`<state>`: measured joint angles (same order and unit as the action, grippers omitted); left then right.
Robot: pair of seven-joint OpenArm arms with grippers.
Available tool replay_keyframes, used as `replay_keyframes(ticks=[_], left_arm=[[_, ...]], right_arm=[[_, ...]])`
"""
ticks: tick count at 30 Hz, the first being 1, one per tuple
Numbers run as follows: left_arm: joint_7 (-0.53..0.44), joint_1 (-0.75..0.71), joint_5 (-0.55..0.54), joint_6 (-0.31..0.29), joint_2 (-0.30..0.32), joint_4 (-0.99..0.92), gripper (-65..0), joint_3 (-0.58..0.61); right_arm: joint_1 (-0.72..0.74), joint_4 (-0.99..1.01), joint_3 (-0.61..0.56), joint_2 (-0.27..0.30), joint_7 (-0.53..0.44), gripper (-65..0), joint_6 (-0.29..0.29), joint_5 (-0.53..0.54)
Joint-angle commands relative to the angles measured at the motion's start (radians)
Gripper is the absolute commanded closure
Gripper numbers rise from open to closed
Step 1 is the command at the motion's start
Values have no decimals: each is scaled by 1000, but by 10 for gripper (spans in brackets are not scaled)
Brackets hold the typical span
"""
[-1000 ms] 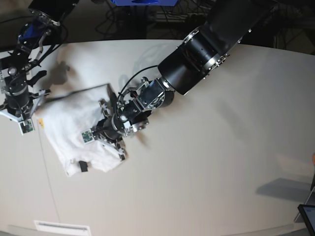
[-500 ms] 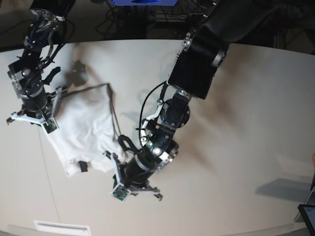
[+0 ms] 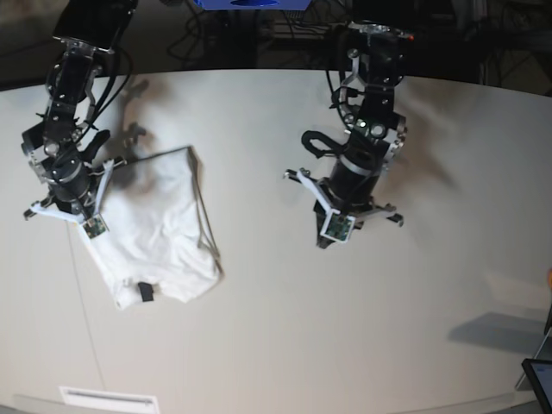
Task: Fold the T-shirt properly
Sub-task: 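Release the shirt and raise the left gripper, then press both grippers along the folded shirt's edges to square it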
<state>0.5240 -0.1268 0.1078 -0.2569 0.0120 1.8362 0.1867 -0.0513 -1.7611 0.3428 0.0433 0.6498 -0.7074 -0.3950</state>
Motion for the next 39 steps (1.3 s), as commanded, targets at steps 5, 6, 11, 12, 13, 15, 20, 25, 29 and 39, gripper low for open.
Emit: replay_keyframes(ticks=[5,6,11,12,13,15,20,25,29,39], left_arm=[[-38,-35,-7,6,27,58,0,-59],[-38,-41,-7,6,29,58,0,-69],[-38,-63,-6,5,33,67,0,-95],[-38,-63,-6,5,33,67,0,-95],[-38,-63,-6,5,33,67,0,-95],[-38,-63,-6,5,33,67,0,-95],[-38,-63,-6,5,33,67,0,-92],[-38,-60,-9,3,23,67,0,-77],[-40,-52,-102,3,26,66,0,40],[-204,16,-228,11,-40,-65,0,402]], right_arm=[[-12,13,8,-43,-14,0,9,-3],[-31,10,6,-53,-14,0,9,-3],[-106,-30,6,-116,-15,0,9,-3],[-118,-39,5,-121,-15,0,9,-3],[-135,-52,3,-125,-15,0,9,-3],[-169,-82,3,-138,-15,0,9,0],[-241,-150,3,-150,25,0,9,5],[-276,-230,2,-150,40,0,9,5],[-246,-237,0,-144,3,0,9,1],[-227,-237,8,-142,-89,0,9,3]])
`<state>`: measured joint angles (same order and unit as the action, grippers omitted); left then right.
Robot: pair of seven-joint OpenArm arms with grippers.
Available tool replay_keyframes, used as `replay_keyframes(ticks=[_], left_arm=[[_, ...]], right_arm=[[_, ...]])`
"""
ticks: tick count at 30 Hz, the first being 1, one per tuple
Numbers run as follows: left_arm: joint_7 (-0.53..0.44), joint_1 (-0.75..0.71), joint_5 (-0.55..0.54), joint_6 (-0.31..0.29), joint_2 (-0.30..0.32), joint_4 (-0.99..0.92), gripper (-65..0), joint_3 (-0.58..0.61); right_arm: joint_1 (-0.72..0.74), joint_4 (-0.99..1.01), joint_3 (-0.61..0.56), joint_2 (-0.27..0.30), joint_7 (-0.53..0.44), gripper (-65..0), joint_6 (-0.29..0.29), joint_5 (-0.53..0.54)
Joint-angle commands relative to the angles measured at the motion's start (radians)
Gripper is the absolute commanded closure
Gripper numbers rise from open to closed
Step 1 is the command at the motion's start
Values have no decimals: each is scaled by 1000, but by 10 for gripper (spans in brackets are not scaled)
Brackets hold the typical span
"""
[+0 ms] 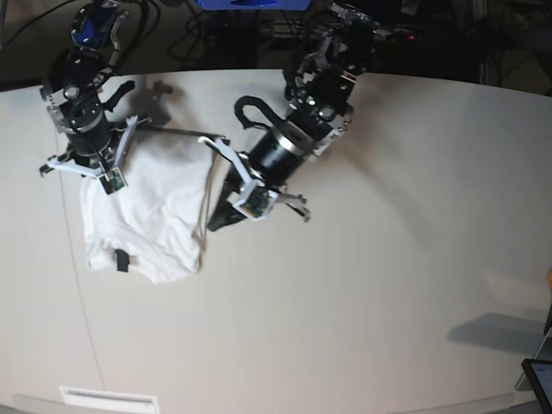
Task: Fold the T-shirt properly
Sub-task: 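Press both grippers along the folded shirt's edges to square it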
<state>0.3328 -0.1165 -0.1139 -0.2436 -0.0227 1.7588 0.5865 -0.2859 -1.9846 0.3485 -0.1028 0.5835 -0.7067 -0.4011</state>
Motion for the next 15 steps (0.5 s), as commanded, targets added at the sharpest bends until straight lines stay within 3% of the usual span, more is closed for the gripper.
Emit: replay_keyframes(ticks=[1,5,9,15], left_arm=[[-39,13,1,-3,-23,-21,0,23],[-159,31,0,-3,-76,-205,0,109],[-268,48,0,-1,-90,-323,0,145],[-275,57,0,59,-85,-392,0,132]], right_arm=[[7,-12,2,2,-24,0,9,9],[7,-12,2,2,-26,0,9,9],[7,-11,-1,2,-26,0,9,11],[7,24,-1,2,-24,0,9,35]])
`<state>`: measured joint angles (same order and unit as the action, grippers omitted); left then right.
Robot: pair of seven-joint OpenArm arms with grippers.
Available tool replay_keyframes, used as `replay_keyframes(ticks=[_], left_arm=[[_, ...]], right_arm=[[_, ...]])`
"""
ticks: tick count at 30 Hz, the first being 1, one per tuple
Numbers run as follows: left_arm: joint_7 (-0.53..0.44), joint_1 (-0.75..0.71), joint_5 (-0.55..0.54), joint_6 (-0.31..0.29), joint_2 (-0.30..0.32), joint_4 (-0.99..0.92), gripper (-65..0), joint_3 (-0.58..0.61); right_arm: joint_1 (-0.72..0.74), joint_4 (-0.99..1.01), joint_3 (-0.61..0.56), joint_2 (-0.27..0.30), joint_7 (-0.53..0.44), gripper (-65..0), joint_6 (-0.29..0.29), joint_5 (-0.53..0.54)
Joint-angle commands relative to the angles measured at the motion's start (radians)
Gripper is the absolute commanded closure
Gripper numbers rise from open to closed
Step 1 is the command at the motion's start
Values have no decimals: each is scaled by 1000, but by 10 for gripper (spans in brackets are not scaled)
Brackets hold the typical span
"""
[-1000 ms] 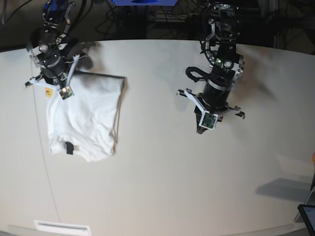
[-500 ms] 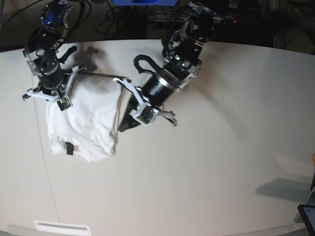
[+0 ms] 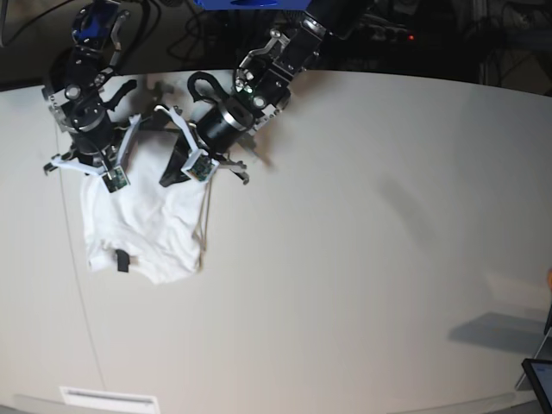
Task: Fold the T-shirt properly
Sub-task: 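Press both grippers along the folded shirt's edges to square it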
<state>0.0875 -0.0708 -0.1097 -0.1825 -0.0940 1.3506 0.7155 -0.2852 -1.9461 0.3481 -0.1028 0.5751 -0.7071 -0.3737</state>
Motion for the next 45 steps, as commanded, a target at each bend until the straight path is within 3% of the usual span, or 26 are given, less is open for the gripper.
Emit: replay_keyframes(ticks=[1,11,24,32,39,45], left_arm=[[-30,16,-5,2,-13,8,0,3],[16,12,-17,34,70,-38,0,-3],[36,-39,-8,34,81,-33,0,-75],[59,-70,-9,36,101,204,0,-76],[119,18,-8,36,29,349,0,-79],[110,157,-6,36,-63,96,0,-70]], right_arm=[[7,-2,3,2,-16,0,9,25],[22,101,75,27,-19,0,9,46],[24,201,121,56,-82,0,9,41],[27,72,113,88,-120,0,9,46],[100,29,110,90,-117,0,9,46],[159,98,52,90,-116,0,9,46]])
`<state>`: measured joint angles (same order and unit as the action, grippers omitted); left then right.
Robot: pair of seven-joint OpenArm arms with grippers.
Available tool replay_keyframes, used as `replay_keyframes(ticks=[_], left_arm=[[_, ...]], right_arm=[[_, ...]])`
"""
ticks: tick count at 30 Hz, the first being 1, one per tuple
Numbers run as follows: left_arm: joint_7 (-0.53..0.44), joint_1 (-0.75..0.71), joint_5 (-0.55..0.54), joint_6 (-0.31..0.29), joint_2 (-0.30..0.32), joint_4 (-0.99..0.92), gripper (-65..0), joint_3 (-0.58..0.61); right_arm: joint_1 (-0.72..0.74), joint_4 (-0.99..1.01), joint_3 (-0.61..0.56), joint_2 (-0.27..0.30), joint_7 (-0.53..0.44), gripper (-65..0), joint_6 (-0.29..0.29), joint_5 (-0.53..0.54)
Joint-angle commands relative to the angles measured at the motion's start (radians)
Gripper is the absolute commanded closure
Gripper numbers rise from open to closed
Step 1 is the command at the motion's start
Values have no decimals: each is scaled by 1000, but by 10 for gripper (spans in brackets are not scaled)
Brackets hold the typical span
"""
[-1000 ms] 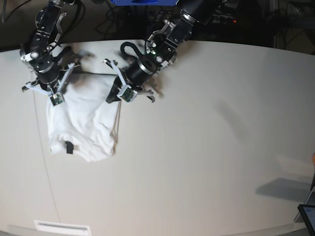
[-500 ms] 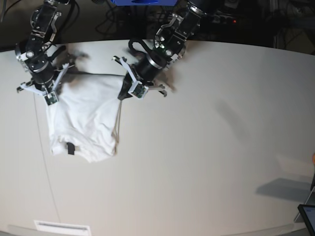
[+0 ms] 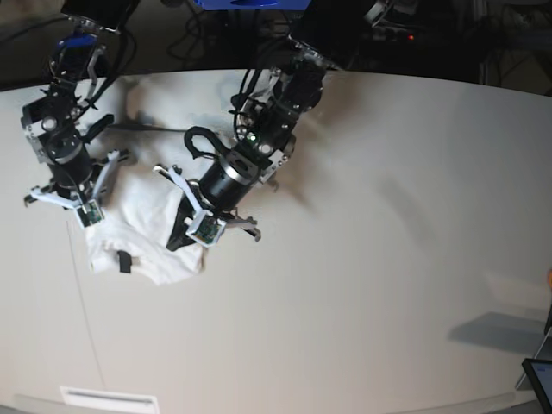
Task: Fold the T-shirt properly
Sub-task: 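Press both grippers along the folded shirt's edges to square it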
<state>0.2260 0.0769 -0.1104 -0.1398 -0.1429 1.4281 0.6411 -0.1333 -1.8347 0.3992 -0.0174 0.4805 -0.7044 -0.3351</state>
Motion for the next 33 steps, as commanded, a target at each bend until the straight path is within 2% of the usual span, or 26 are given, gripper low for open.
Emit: replay_keyframes(ticks=[1,6,13,16,24,29,33], left_arm=[[-32,25,-5,-7,-14,-23,0,6],[-130,68,-15,-7,-14,-171,0,6],[-141,116,-15,-7,-14,-356,0,3],[-141,122,-13,-7,-14,-392,0,-4],[-136,123,-8,-7,-4,-405,0,-28],[-139,123,-7,-7,-4,-381,0,-83],[-133,119,-15,-7,-4,-283,0,-83]], right_arm=[[17,2,-12,4,-21,0,6,8],[65,105,-50,4,-21,0,6,4],[125,249,-50,7,-29,0,6,4],[131,275,-50,29,-29,0,6,6],[146,303,-49,95,-30,0,6,8],[146,286,-50,99,-30,0,6,8],[146,234,-53,96,-30,0,6,8]])
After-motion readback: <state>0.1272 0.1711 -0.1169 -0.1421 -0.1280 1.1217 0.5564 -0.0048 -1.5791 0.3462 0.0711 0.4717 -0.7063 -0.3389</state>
